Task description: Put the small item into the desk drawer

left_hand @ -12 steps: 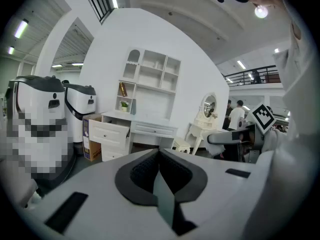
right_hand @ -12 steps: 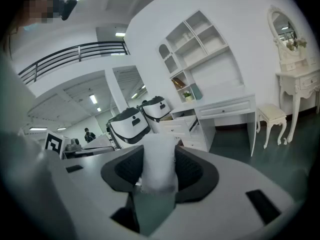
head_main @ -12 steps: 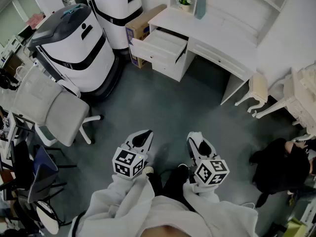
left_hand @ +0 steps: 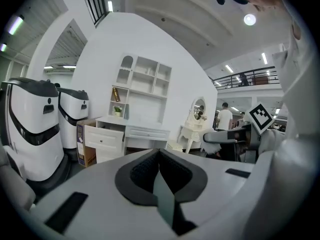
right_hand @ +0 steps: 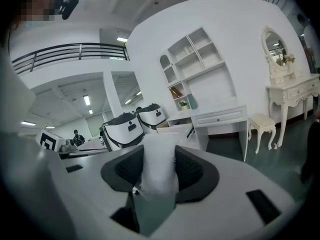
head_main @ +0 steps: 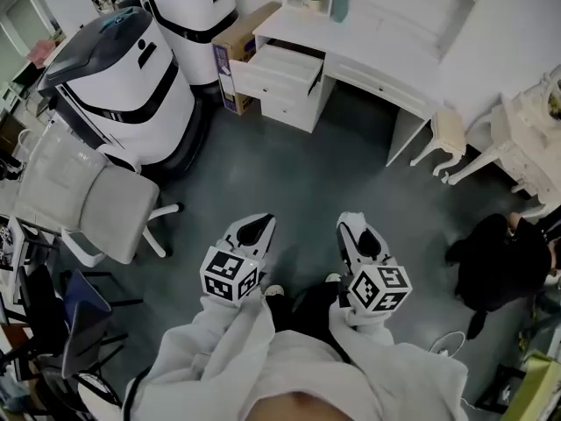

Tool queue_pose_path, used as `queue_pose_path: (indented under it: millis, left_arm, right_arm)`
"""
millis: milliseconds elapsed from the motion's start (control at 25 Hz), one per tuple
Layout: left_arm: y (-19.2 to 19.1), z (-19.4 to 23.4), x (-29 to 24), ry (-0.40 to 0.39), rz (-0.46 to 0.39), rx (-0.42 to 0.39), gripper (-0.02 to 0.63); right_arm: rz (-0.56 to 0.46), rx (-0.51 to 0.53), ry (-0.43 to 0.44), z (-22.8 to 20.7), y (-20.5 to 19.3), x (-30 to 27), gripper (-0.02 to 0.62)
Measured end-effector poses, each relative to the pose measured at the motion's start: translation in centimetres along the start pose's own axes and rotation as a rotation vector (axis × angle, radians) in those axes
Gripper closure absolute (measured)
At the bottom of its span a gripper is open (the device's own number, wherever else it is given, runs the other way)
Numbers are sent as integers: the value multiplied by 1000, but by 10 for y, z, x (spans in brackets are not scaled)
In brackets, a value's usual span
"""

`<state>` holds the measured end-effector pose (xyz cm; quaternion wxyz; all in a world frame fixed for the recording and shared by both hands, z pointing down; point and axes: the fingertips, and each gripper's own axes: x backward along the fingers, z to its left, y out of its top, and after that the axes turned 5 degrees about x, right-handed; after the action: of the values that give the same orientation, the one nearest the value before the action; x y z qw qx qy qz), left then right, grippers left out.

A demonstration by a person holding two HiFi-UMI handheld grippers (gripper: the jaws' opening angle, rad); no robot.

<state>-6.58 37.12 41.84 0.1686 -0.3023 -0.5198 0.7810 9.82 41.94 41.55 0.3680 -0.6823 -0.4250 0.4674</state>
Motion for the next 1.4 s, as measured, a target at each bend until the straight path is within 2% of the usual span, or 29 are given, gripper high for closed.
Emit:
queue_pose_path:
  millis: [360,760,1080,1400]
  left_arm:
    - [-9,11,32,-2,-22,14,589]
    - [-22,36,56,61,-24,72,589]
    - [-7,58,33,119,-45,83,589]
    - [29,85,-20,126,-49,53,589]
  right_arm:
    - [2,53,23,42,-10,0,403]
    - [66,64,75,68,-23,-25,403]
    - [80,67,117,52,-8,-65,403]
    - [88,58,127,22,19,-118,403]
